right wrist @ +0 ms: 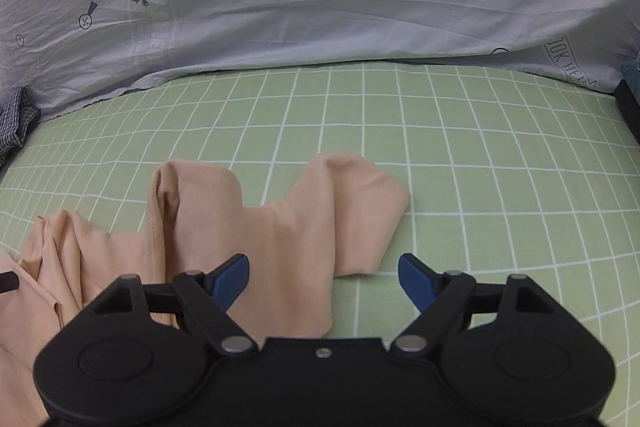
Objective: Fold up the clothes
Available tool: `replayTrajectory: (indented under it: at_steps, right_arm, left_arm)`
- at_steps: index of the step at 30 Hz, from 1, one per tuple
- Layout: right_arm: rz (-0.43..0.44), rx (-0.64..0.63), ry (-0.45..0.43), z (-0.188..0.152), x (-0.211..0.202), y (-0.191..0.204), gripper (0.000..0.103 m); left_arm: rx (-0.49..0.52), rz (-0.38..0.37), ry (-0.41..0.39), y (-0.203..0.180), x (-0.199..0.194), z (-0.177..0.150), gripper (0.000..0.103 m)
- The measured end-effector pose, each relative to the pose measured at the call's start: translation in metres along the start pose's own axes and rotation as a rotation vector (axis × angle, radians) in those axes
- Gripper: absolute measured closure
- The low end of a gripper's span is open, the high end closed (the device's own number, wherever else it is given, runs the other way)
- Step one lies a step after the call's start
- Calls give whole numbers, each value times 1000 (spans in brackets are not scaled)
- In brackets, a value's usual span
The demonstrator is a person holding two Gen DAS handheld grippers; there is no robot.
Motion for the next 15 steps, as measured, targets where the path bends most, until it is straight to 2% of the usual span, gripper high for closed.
replayTrajectory:
  at_steps: [2,4,7,8,9,13,15]
  right_arm:
    - [14,-24,13,0,11,3,39]
    - [19,-38,26,0,19,5,63]
    - [16,-35,6,-2,21,3,80]
    - [13,-34,0,-3,22,2,83]
    - [-17,-42,-10,-3,20,-4,93]
    - [-139,-69,-46,-3,12,-30,95]
    - [-210,-18,-44,-4,5,-66,95]
  left_arm:
    - [4,8,5,0,2,0,49]
    - [10,16,11,0,4,1,46]
    - [19,27,18,1,8,1,45]
    - [22,31,21,1,9,2,45]
    - [25,35,23,1,10,2,45]
    - [11,47,25,-2,5,1,45]
    - [10,43,24,-4,3,-1,45]
Point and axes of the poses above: each gripper's, at about its wrist camera, not at the fingertips, and x roughly the way its jaws point, y to its left, z to its top, the point moved 3 cm from there along x, roughly the way its jaws point, and after that the axes turned 10 degrees about -y, right-handed, at the moved point
